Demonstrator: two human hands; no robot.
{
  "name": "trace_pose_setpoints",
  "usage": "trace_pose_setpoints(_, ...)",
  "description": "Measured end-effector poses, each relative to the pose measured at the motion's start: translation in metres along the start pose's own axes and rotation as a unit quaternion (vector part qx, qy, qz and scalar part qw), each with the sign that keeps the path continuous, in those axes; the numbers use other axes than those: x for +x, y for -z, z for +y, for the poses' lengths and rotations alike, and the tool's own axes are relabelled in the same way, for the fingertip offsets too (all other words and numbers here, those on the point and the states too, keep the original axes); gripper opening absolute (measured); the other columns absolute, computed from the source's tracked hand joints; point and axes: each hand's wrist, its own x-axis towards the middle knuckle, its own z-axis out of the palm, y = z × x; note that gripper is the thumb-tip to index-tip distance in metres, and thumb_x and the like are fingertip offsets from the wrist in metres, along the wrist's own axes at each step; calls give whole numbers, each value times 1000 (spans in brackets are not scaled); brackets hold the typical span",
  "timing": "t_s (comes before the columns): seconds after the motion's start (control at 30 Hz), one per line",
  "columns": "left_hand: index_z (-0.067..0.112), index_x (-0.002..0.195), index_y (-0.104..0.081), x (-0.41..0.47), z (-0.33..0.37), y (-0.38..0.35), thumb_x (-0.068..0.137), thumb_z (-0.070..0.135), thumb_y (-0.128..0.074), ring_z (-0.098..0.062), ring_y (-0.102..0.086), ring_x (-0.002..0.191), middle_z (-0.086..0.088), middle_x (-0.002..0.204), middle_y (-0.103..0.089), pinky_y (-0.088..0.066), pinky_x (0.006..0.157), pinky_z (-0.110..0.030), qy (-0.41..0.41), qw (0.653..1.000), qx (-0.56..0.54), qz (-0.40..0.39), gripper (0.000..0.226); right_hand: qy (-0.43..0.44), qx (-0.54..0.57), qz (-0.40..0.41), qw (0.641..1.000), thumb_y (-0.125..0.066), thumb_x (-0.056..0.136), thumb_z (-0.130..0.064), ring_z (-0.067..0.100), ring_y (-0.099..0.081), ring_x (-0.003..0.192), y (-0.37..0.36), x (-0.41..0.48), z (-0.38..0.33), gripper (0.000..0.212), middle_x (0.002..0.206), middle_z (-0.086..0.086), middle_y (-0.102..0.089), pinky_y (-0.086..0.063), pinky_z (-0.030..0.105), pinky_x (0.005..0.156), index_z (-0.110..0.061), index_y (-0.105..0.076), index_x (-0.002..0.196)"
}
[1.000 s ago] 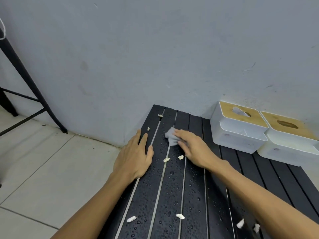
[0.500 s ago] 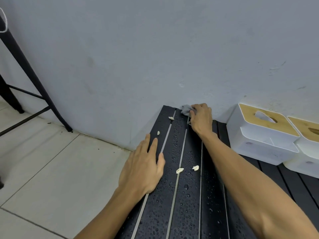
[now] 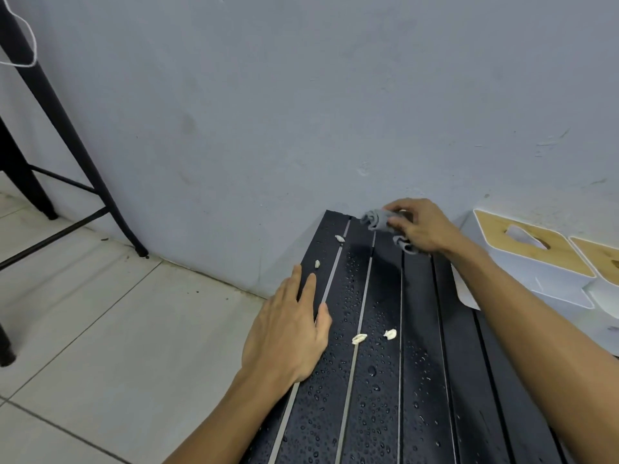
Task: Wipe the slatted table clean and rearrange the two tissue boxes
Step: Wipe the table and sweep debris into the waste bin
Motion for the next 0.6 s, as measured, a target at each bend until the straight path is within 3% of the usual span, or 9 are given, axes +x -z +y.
trace_pose_setpoints(0.07, 23, 157, -10, 0, -1, -1, 103, 48, -19, -18, -12, 151, -1, 166, 1, -16, 119, -32, -3, 1000, 0, 4, 60, 2, -16, 74, 997, -57, 99, -11, 24, -63, 86, -24, 31, -10, 21, 106, 9, -67, -47, 29, 73, -11, -68, 117)
trace_pose_setpoints(0.17, 23, 157, -9, 0, -1, -1, 103, 48, -18, -17, -12, 151, -1, 166, 2, -17, 119, -33, -4, 1000, -3, 14, 60, 33, -82, 86, 992, -55, 99, -15, 33, -58, 108, -72, 65, -20, 24, 119, 13, -63, -50, 43, 89, -12, -67, 119)
trace_pose_setpoints(0.27, 23, 157, -9, 0, -1, -2, 103, 48, -19, -17, -13, 151, -1, 166, 2, -18, 120, -33, -5, 1000, -6, 21, 61, 70, -97, 41, 992, -50, 100, -16, 35, -51, 118, -108, 70, -23, 30, 128, 14, -58, -43, 46, 101, -13, -65, 126)
trace_pose_setpoints(0.4, 22, 157, -11, 1, -2, -3, 103, 47, -20, -18, -13, 151, -2, 166, 1, -18, 120, -34, -12, 1000, -10, 26, 61, 86, -45, -19, 995, -53, 100, -10, 30, -56, 122, -91, 62, -19, 30, 131, 12, -64, -39, 30, 101, -11, -66, 127)
trace_pose_setpoints(0.5, 21, 157, -10, 0, -1, -3, 102, 47, -21, -17, -14, 151, -2, 166, -1, -17, 119, -33, -12, 999, -13, 37, 62, 118, 3, -68, 991, -56, 100, -12, 23, -60, 120, -75, 31, -23, 28, 131, 4, -64, -44, 39, 108, -13, -67, 126)
trace_pose_setpoints(0.6, 18, 155, -9, -1, -1, -3, 101, 48, -27, -18, -30, 145, -4, 164, -18, -27, 115, -31, -2, 997, -39, 61, 64, 150, 54, -129, 979, -57, 100, -13, 21, -65, 111, -66, -17, -27, 26, 129, -6, -65, -52, 43, 99, -20, -70, 122)
